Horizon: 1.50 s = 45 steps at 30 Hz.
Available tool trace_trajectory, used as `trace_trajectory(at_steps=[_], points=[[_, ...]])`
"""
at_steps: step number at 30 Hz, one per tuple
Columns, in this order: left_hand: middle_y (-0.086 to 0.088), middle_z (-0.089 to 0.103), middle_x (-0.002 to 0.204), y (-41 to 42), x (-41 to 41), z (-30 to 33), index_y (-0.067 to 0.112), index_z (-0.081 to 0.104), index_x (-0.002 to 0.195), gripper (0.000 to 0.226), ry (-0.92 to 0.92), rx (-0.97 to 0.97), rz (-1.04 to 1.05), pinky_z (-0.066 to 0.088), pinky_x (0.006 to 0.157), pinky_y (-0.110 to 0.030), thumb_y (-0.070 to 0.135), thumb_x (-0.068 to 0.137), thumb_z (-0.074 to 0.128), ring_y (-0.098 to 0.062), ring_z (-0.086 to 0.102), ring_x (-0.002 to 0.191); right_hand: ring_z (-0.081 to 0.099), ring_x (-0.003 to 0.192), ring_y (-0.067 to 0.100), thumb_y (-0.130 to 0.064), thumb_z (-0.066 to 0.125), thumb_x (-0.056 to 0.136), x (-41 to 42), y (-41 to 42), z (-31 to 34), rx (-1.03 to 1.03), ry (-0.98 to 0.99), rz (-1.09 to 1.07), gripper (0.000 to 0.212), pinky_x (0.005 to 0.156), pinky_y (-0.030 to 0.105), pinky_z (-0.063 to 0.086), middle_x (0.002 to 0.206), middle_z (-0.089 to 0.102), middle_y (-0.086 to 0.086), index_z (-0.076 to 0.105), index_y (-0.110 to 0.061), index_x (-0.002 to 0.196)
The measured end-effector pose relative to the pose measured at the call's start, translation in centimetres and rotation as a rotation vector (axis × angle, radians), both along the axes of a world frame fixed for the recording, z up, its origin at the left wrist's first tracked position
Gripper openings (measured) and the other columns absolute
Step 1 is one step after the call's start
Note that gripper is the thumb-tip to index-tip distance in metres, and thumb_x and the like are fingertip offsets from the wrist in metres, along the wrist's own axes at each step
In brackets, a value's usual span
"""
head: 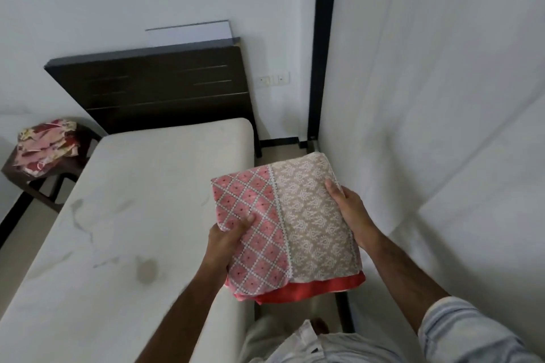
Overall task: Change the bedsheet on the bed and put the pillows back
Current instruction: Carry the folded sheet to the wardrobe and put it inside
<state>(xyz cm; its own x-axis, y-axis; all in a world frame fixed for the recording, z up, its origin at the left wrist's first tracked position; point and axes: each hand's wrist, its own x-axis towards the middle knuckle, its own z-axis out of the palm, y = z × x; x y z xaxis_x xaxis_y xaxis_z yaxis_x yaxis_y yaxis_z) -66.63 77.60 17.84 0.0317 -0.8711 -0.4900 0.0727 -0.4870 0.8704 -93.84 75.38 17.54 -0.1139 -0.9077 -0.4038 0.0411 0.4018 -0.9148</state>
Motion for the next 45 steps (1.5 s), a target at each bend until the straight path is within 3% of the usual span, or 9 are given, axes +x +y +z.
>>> trace_trajectory(at_steps=[8, 14, 18, 21, 25, 29, 34, 38, 45], points=[[-0.002, 0.078, 0.108, -22.9, -0.2, -0.4, 0.015, 0.069, 0.12, 0.043, -0.091, -0.178, 0.006, 0.06, 0.089, -0.05, 0.032, 0.082, 0.08, -0.025, 0.076, 0.095, 0.059, 0.105, 0.003, -0.048, 0.056, 0.097, -1.2, -23.1, 0.1, -0.096, 0.373, 0.111, 0.047, 0.079, 0.017, 0.048, 0.121, 0.059, -0.008, 0.05, -0.018, 0.134], [0.007, 0.074, 0.109, -40.9, -1.2, 0.3, 0.021, 0.068, 0.126, 0.052, -0.421, -0.329, -0.297, 0.061, 0.088, -0.042, 0.051, 0.084, 0.071, -0.015, 0.072, 0.092, 0.051, 0.123, 0.026, -0.037, 0.06, 0.095, -5.3, -41.4, 3.6, -0.315, 1.276, 0.351, 0.052, 0.1, 0.045, 0.046, 0.141, 0.048, 0.004, 0.045, -0.018, 0.142], [0.005, 0.075, 0.103, -50.9, -1.9, 1.0, 0.026, 0.068, 0.115, 0.037, -0.397, -0.278, -0.355, 0.061, 0.088, -0.047, 0.045, 0.085, 0.077, -0.016, 0.073, 0.089, 0.049, 0.131, 0.032, -0.032, 0.067, 0.087, -9.3, -51.3, 7.5, -0.449, 1.748, 0.368, 0.058, 0.106, 0.047, 0.042, 0.145, 0.049, 0.011, 0.051, -0.014, 0.14], [0.003, 0.079, 0.095, -57.1, -3.2, 1.1, 0.029, 0.071, 0.105, 0.059, -0.338, -0.248, -0.341, 0.062, 0.083, -0.049, 0.064, 0.06, 0.084, -0.02, 0.076, 0.086, 0.036, 0.144, 0.032, -0.032, 0.067, 0.086, -12.9, -58.2, 9.6, -0.441, 2.065, 0.414, 0.066, 0.118, 0.054, 0.026, 0.155, 0.04, 0.015, 0.047, -0.012, 0.145], [0.005, 0.076, 0.084, -63.7, -7.3, 1.2, 0.018, 0.075, 0.109, 0.036, -0.413, -0.337, -0.419, 0.061, 0.071, -0.027, 0.038, 0.08, 0.084, -0.008, 0.074, 0.073, 0.016, 0.152, 0.034, -0.032, 0.058, 0.09, -16.3, -66.3, 13.3, -0.265, 2.363, 0.505, 0.071, 0.121, 0.06, 0.006, 0.163, 0.023, 0.016, 0.032, -0.011, 0.153], [0.021, 0.066, 0.081, -69.2, -11.3, 2.1, 0.02, 0.075, 0.115, 0.028, -0.613, -0.504, -0.539, 0.042, 0.06, -0.007, 0.03, 0.089, 0.077, 0.005, 0.063, 0.069, 0.017, 0.151, 0.037, -0.035, 0.053, 0.092, -18.2, -71.5, 16.8, -0.135, 2.52, 0.388, 0.068, 0.121, 0.061, 0.005, 0.16, 0.028, 0.019, 0.034, -0.008, 0.152], [0.015, 0.07, 0.094, -76.4, -14.3, 2.6, 0.022, 0.074, 0.117, 0.028, -0.672, -0.547, -0.702, 0.049, 0.072, -0.015, 0.032, 0.091, 0.075, 0.002, 0.065, 0.076, 0.035, 0.141, 0.039, -0.028, 0.053, 0.092, -19.7, -76.0, 19.5, -0.136, 2.543, 0.331, 0.045, 0.12, 0.061, 0.007, 0.138, 0.053, 0.015, 0.058, -0.011, 0.133], [0.024, 0.065, 0.078, -81.6, -17.0, 2.5, 0.028, 0.075, 0.105, 0.012, -0.688, -0.543, -0.783, 0.048, 0.068, -0.012, 0.028, 0.094, 0.071, 0.004, 0.062, 0.068, 0.053, 0.114, 0.031, -0.021, 0.053, 0.092, -20.9, -79.4, 20.2, -0.171, 2.538, 0.414, 0.025, 0.121, 0.057, 0.015, 0.113, 0.061, 0.008, 0.071, -0.016, 0.109], [0.022, 0.068, 0.079, -87.8, -20.1, 2.1, 0.046, 0.061, 0.086, 0.019, -0.671, -0.501, -0.984, 0.055, 0.081, -0.029, 0.031, 0.094, 0.07, -0.003, 0.067, 0.075, 0.055, 0.103, 0.028, -0.012, 0.036, 0.093, -21.3, -80.9, 19.8, -0.257, 2.487, 0.435, 0.035, 0.107, 0.041, 0.039, 0.105, 0.062, 0.006, 0.071, -0.014, 0.1]])
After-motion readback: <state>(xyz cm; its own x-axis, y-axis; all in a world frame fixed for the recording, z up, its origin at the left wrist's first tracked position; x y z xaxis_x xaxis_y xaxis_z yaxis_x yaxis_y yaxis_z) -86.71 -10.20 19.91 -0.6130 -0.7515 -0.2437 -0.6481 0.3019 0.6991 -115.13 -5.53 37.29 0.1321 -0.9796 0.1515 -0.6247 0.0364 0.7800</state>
